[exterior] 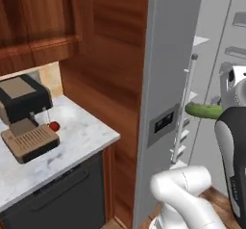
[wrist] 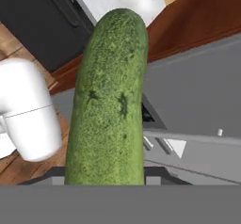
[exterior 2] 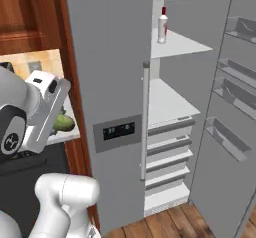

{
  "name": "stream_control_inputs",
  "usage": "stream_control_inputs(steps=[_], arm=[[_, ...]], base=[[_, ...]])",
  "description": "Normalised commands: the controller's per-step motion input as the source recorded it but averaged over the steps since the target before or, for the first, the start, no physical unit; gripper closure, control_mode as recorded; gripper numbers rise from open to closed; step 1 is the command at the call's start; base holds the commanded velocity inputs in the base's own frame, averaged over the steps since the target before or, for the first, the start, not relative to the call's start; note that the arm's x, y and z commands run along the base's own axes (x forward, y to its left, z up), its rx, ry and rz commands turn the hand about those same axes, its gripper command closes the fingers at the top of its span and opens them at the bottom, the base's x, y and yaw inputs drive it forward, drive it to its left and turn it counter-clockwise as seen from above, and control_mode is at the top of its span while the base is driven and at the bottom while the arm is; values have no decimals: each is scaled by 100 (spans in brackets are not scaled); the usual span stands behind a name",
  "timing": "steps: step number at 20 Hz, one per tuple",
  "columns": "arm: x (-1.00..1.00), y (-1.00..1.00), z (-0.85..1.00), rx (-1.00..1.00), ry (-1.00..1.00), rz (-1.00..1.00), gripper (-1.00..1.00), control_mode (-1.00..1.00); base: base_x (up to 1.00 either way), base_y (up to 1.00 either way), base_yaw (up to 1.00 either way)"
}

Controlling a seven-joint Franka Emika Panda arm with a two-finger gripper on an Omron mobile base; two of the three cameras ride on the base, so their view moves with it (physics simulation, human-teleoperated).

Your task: Place the liquor on the top shelf of the fridge to keep it out of children's reach, and place the cucumber and bell pepper on lower shelves for easy access.

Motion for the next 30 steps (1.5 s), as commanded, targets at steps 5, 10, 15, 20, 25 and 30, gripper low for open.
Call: stream_control_inputs(steps=[5,10,15,20,25,30], arm=[[0,0,0,0,0,0,100,100],[0,0,0,0,0,0,100,100],[0,0,0,0,0,0,100,100],[0,0,0,0,0,0,100,100],[0,0,0,0,0,0,100,100],[0,0,0,0,0,0,100,100]], base=[[10,-74,-46],[31,-75,-19],[41,-72,10],[32,-55,35],[16,-23,45],[17,-24,44]])
